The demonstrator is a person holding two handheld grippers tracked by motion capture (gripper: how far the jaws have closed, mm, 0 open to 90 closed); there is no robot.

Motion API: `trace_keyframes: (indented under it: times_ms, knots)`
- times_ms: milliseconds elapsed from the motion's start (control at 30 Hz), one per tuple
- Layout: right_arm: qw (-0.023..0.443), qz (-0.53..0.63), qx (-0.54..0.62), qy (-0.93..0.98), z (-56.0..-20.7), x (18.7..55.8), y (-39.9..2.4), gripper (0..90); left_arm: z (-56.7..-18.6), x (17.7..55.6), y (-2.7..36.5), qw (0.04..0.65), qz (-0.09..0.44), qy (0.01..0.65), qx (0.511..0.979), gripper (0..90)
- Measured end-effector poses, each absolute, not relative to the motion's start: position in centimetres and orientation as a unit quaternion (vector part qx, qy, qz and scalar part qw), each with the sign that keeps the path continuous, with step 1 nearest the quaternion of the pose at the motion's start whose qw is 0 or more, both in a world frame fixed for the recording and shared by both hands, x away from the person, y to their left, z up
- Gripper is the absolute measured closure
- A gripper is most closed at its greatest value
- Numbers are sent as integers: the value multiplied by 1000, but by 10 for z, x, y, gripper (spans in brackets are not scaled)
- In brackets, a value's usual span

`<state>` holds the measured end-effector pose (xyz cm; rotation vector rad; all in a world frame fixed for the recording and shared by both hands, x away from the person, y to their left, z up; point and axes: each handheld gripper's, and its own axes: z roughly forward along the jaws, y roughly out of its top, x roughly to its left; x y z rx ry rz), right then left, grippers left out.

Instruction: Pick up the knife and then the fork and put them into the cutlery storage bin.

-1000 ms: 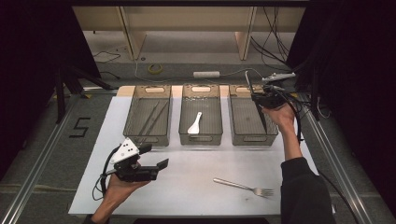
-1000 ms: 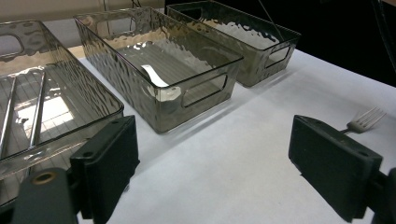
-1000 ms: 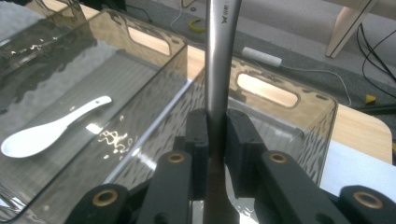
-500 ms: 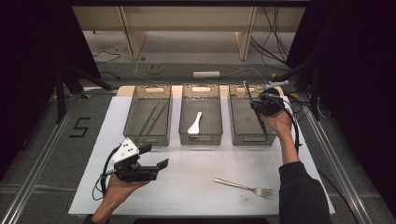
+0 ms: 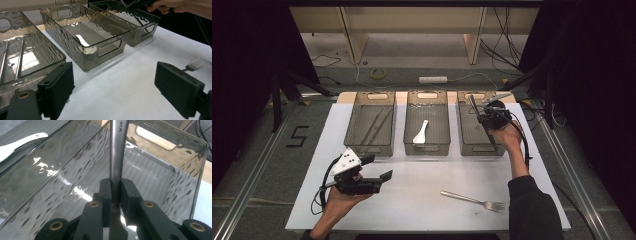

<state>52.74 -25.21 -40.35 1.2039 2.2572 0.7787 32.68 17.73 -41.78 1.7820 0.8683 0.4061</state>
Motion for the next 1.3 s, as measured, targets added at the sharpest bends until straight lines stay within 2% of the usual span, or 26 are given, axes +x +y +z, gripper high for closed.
trace_keyframes:
  times_ms: [167,300,433,500,567,600,633,733,867,1067,1133,1167,1233,1300]
  knots:
    - [231,274,431,828,-405,528,-246,799,-418,327,177,531,171,363,746,154]
    - [212,276,441,827,-408,531,-244,770,-418,326,177,530,172,363,747,154]
    - [200,286,457,818,-407,532,-245,668,-418,326,177,530,173,363,747,154]
    - [196,295,458,815,-404,531,-246,648,-418,326,177,530,173,362,747,154]
    - [191,301,462,812,-400,529,-247,576,-418,326,177,529,174,362,748,154]
    - [191,301,462,812,-400,529,-247,576,-418,326,177,528,174,361,748,154]
    - [172,315,469,807,-396,526,-248,553,-418,326,176,529,174,361,748,154]
    - [154,322,466,810,-390,521,-248,469,-418,326,177,529,174,362,747,153]
    - [142,322,452,820,-385,512,-247,423,-418,326,176,530,174,362,747,154]
    - [108,340,410,840,-367,480,-238,331,-418,326,177,530,174,363,746,153]
    - [99,346,405,841,-365,475,-236,326,-418,326,177,531,174,364,745,153]
    - [83,355,384,848,-361,459,-229,310,-418,326,177,532,173,364,745,153]
    - [81,352,376,853,-361,453,-226,296,-418,326,177,532,172,364,745,153]
    - [72,337,345,873,-360,430,-214,286,-418,326,177,531,173,363,746,153]
